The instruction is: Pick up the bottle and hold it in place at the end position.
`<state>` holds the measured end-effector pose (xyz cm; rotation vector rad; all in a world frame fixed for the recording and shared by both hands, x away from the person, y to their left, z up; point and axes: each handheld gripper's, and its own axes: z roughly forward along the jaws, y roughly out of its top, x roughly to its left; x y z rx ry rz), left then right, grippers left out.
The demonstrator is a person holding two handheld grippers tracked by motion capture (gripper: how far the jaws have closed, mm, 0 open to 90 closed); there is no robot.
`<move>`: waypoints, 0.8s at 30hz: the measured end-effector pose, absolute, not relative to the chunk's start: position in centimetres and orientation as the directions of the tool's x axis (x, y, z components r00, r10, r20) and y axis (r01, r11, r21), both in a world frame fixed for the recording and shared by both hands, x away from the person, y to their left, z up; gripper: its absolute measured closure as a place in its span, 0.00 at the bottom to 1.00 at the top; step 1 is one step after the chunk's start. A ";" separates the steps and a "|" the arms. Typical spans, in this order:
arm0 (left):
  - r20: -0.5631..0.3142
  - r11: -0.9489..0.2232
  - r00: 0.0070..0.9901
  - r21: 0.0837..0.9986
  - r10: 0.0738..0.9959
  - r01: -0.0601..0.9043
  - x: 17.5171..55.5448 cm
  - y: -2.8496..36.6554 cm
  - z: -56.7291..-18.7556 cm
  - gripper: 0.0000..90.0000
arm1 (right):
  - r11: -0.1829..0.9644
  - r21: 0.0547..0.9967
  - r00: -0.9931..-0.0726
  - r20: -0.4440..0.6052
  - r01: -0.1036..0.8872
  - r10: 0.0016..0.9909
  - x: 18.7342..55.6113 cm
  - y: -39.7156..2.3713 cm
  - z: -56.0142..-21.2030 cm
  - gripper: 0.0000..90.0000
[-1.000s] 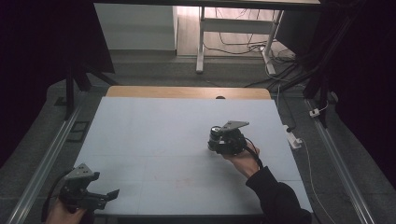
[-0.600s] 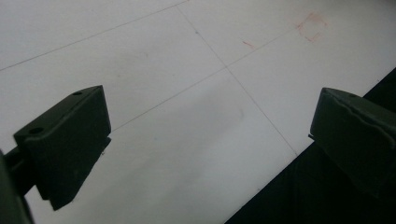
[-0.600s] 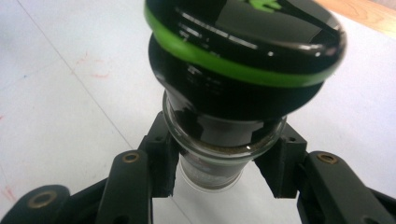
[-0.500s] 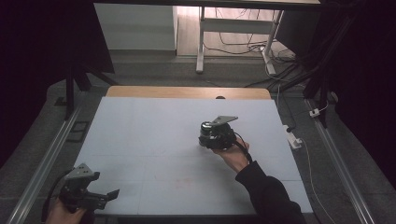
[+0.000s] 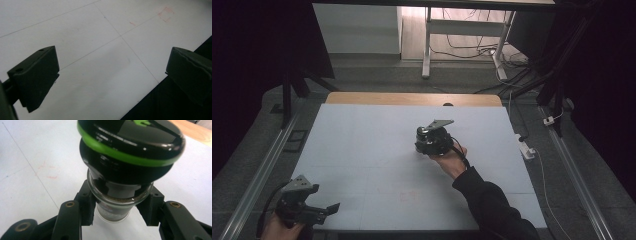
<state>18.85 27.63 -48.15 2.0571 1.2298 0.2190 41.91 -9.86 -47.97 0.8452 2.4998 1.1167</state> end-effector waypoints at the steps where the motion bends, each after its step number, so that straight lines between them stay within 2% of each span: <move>1: -0.207 -0.287 0.531 0.654 0.822 0.699 18.8 27.6 -48.2 0.00 | 0.532 0.745 -0.791 -0.009 0.403 0.612 42.0 -9.7 -48.1 0.59; 24: -0.208 -0.290 0.535 0.654 0.819 0.698 18.9 27.6 -48.1 0.00 | 0.574 0.712 -0.795 -0.036 0.404 0.605 42.9 -8.0 -50.0 0.59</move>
